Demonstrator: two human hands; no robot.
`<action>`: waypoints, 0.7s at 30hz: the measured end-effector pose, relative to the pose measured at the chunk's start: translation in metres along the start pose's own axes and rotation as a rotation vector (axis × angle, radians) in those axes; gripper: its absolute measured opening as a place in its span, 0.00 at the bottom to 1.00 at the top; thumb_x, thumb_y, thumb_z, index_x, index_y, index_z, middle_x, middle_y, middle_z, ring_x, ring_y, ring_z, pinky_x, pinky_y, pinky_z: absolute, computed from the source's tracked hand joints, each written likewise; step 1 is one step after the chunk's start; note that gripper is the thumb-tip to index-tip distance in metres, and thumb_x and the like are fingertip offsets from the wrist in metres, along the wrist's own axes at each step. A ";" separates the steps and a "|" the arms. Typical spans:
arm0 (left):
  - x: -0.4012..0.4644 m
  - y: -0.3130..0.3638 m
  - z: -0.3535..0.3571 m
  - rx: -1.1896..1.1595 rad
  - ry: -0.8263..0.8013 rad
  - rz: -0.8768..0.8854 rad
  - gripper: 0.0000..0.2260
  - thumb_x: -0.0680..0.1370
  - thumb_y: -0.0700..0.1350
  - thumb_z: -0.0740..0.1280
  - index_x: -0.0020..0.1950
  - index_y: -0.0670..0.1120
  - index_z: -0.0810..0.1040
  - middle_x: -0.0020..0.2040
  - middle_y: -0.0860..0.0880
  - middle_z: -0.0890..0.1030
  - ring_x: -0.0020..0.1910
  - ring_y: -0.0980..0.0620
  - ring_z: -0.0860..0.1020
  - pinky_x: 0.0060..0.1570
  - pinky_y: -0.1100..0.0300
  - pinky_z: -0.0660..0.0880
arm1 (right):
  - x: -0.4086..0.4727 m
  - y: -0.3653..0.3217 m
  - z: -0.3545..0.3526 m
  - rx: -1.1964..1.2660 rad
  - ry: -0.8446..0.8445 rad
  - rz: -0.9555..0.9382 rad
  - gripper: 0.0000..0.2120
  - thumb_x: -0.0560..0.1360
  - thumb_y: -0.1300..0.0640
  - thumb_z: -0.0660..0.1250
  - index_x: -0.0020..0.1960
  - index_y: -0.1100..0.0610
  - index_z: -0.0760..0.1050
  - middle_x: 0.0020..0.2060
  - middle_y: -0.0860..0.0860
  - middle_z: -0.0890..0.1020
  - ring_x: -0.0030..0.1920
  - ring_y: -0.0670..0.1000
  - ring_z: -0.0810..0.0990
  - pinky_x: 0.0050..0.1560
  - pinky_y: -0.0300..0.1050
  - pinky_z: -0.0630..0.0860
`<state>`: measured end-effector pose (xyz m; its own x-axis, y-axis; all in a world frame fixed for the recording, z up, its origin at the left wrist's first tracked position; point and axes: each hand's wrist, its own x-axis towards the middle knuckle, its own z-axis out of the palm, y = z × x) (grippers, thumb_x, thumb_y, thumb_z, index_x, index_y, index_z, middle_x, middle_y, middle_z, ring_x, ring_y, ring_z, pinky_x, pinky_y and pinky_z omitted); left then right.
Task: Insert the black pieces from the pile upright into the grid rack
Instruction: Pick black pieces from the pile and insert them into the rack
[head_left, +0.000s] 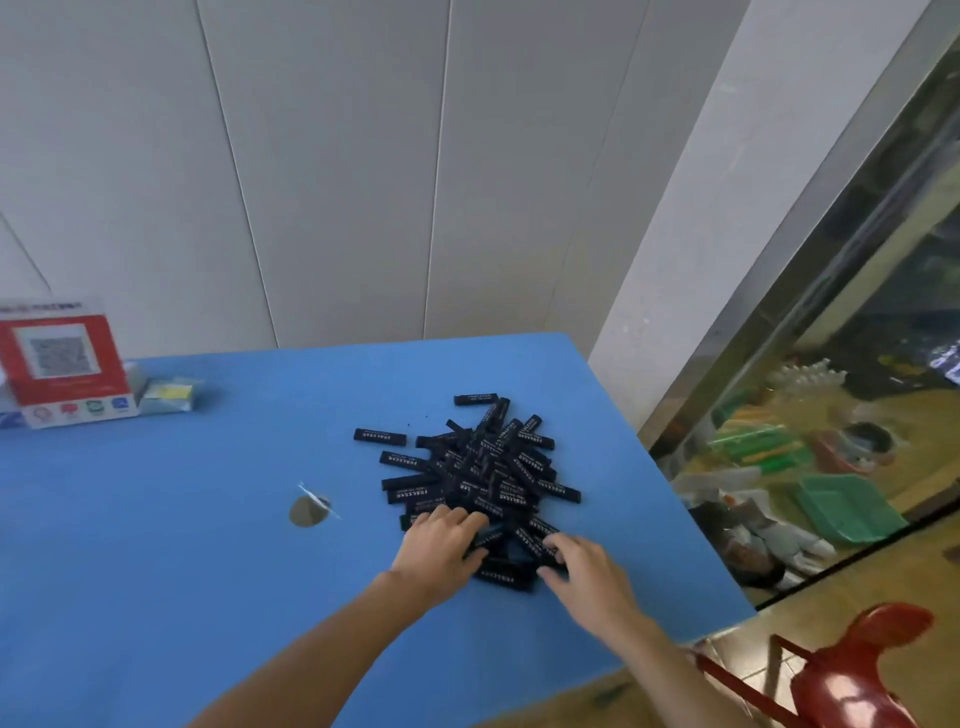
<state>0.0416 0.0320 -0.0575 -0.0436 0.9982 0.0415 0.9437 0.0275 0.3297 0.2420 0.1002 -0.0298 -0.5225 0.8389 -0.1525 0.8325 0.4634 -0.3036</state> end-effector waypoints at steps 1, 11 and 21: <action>0.001 0.003 0.002 0.002 0.002 -0.012 0.17 0.79 0.52 0.59 0.66 0.50 0.68 0.56 0.50 0.76 0.57 0.48 0.71 0.57 0.56 0.67 | 0.002 0.003 0.002 -0.002 0.003 -0.019 0.15 0.77 0.50 0.64 0.63 0.51 0.70 0.53 0.47 0.77 0.53 0.47 0.76 0.45 0.40 0.75; 0.009 0.032 0.012 -0.077 0.042 -0.142 0.16 0.78 0.41 0.63 0.66 0.48 0.69 0.57 0.48 0.72 0.55 0.47 0.73 0.52 0.54 0.72 | 0.016 0.026 0.011 0.016 -0.057 -0.136 0.15 0.75 0.51 0.64 0.61 0.53 0.72 0.53 0.48 0.76 0.54 0.50 0.75 0.48 0.43 0.73; 0.009 0.045 0.013 -0.135 -0.012 -0.261 0.18 0.76 0.39 0.66 0.65 0.48 0.69 0.58 0.48 0.71 0.56 0.49 0.70 0.57 0.57 0.69 | 0.018 0.034 0.011 0.005 -0.058 -0.151 0.17 0.74 0.55 0.67 0.60 0.55 0.68 0.56 0.51 0.75 0.57 0.52 0.73 0.50 0.44 0.74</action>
<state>0.0881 0.0430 -0.0541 -0.2744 0.9589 -0.0722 0.8487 0.2768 0.4506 0.2593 0.1279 -0.0530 -0.6515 0.7419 -0.1584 0.7428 0.5815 -0.3318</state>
